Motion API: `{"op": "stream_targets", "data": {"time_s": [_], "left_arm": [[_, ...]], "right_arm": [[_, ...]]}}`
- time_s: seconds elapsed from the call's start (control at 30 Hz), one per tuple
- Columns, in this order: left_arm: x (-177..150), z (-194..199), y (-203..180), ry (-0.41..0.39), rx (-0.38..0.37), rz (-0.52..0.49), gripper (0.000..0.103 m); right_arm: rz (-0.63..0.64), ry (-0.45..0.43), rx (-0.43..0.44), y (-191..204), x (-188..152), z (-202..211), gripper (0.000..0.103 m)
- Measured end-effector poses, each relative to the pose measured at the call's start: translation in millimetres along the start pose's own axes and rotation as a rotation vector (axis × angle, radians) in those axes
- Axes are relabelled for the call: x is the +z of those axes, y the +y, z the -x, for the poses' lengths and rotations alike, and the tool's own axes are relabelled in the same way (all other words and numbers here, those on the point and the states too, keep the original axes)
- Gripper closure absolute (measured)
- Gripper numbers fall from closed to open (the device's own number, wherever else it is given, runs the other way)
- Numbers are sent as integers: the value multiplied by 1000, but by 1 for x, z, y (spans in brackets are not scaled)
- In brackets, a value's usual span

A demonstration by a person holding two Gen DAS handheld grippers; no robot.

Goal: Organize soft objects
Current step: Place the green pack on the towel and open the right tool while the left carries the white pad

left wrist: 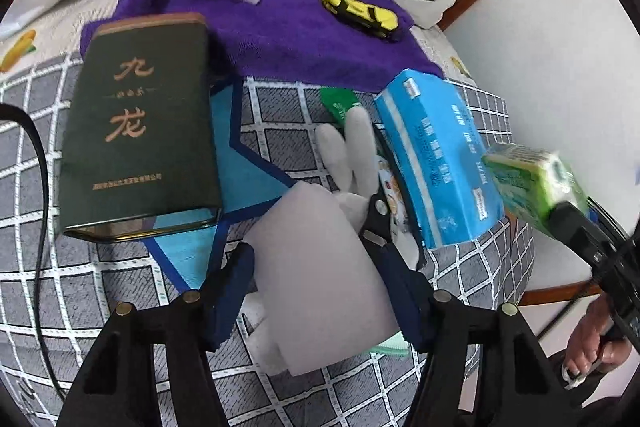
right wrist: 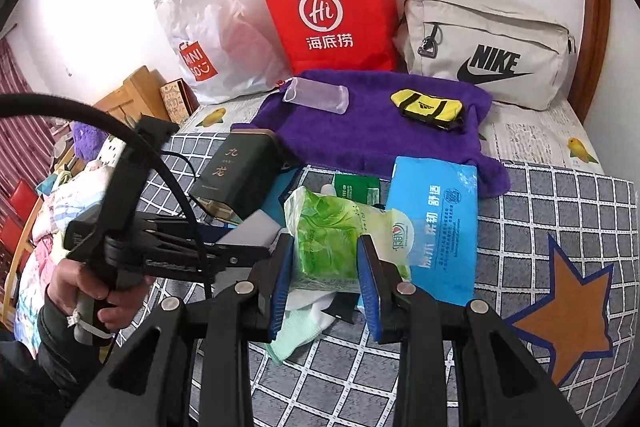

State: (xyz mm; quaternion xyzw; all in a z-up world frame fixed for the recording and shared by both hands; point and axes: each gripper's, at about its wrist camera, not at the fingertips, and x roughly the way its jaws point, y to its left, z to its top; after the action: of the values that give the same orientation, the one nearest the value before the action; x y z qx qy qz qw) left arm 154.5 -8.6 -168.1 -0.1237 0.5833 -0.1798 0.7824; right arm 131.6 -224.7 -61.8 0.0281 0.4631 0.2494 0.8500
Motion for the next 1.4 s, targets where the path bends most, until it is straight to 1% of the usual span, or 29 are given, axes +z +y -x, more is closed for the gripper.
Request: {"op": "stream_targets", "data": {"time_s": [0.2,0.3,0.53,0.77,0.87,1.13,1.4], "left_arm": [[-4,26,-8,-60,27,-45,41],[-3,41,-9,-89,29,-58,41],[4,62,-9,-134,49,-79,41],[19,76,-3,-179,66,-77,41],[27,81,0,-193,83,-74,41],[50,92,9,-229,93,-62,41],[71,87,17,-229,113,-48,41]], "right_arm": [[7,-7,-1,-1,2,3,71],[11,-17,2,1,5,6,71],[8,-24,-5,-1,14,4,71],[-17,-30,-7,-9,28,-4,71],[-15,-38,-6,-11,36,-6,71],[-5,-50,-2,-19,55,-13,71],[1,-29,-11,-27,75,-30,71]]}}
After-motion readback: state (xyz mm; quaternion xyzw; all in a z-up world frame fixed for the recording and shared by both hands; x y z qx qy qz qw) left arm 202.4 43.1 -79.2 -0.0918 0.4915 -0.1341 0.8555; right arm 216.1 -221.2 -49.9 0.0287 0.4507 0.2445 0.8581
